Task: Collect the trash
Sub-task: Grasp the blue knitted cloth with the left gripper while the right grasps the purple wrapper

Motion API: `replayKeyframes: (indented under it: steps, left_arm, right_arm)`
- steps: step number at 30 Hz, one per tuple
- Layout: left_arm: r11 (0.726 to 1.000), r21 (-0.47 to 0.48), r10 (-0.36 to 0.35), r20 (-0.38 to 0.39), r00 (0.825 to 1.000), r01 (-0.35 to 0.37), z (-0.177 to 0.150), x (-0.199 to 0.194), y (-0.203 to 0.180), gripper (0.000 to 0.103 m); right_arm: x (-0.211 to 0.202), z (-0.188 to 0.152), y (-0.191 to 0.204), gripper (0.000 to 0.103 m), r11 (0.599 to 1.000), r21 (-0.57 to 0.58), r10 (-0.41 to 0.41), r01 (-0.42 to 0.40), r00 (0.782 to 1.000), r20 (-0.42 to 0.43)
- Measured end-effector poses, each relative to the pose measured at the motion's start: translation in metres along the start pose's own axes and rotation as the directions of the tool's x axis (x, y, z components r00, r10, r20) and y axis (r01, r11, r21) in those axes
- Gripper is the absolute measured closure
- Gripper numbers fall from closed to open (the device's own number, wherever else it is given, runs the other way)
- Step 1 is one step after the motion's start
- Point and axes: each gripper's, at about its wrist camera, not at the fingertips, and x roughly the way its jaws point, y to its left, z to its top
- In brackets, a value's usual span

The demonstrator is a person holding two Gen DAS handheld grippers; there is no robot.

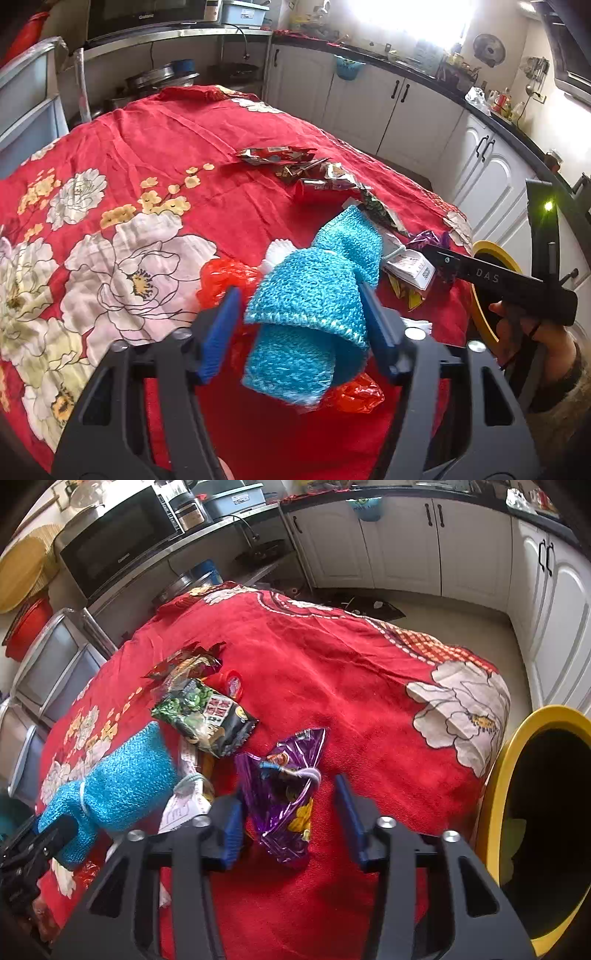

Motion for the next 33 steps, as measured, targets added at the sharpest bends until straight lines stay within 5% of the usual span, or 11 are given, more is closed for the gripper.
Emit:
replayKeyframes:
  steps: [5, 11, 27, 33]
  left_arm:
    - [1.0, -0.004, -0.008, -0.002, 1.0, 0.008, 0.001, -0.003, 0.002, 0.074]
    - [0.999, -0.019, -0.042, 0.007, 0.999, 0.042, 0.003, -0.01, 0.004, 0.085]
    - [0.988, -0.083, -0.124, 0.071, 0.99, 0.129, 0.019, -0.033, 0.013, 0.084]
    - [0.987, -0.066, -0.14, 0.092, 0.986, 0.147, 0.025, -0.034, 0.007, 0.074]
  right_arm:
    - [-0.003, -0.002, -0.006, 0.077, 1.0, 0.014, 0.012, -0.012, 1.0, 0.009]
    - [-0.018, -0.005, -0.014, 0.077, 0.999, 0.032, 0.006, -0.008, 0.999, 0.054]
    - [-0.063, -0.014, -0.032, 0.077, 0.998, 0.057, 0.003, -0.011, 0.991, 0.132]
    - [-0.07, -0.016, -0.034, 0.077, 0.998, 0.064, 0.01, -0.02, 0.989, 0.145]
